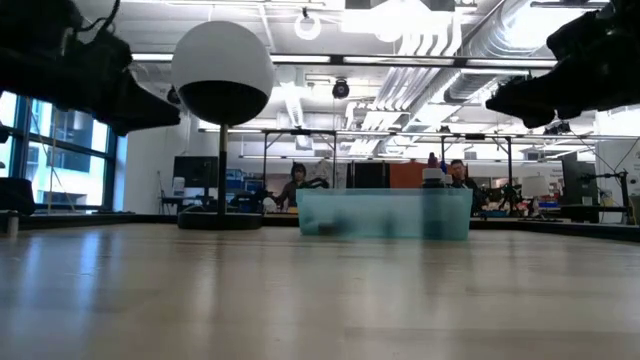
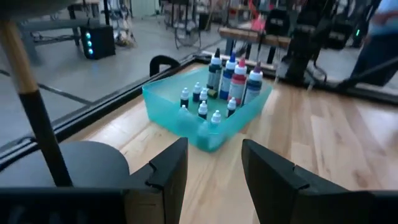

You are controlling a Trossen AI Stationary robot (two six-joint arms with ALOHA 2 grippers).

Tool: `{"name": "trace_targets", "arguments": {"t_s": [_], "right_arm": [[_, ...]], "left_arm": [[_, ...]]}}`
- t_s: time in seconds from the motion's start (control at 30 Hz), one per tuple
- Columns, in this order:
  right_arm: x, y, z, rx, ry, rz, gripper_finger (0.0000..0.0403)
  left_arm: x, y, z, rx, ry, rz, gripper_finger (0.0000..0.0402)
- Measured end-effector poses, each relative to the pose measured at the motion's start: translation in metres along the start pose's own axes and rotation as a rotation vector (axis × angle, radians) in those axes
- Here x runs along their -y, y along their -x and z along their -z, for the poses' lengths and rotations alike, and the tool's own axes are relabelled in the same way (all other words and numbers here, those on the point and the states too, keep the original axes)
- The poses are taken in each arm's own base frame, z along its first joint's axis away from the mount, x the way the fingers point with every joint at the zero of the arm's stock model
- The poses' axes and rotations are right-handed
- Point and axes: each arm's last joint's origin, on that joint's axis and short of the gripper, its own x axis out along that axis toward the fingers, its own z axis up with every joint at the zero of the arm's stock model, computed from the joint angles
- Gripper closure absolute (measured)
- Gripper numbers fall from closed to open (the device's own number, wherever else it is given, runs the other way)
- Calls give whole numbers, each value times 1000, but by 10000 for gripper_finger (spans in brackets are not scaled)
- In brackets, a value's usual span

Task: Pick & Place food coloring
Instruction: Return to Home Position

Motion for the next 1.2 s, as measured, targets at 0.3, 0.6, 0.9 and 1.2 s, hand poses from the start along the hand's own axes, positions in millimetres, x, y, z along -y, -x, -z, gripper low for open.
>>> {"name": "trace_targets", "arguments": {"t_s": [0.3, 0.6, 0.9, 1.2], "right_arm": [[0, 4, 8, 53, 5, 15, 226], [1, 2, 11, 69, 15, 59, 226], [2, 2, 11, 68, 24, 62, 226], [2, 2, 11, 67, 24, 63, 226]], "left_arm": [[1, 7, 7, 135, -55, 82, 252], [1, 7, 9, 90, 35, 93, 252], [1, 6, 10, 83, 38, 93, 252], [1, 6, 10, 80, 38, 93, 252]]}}
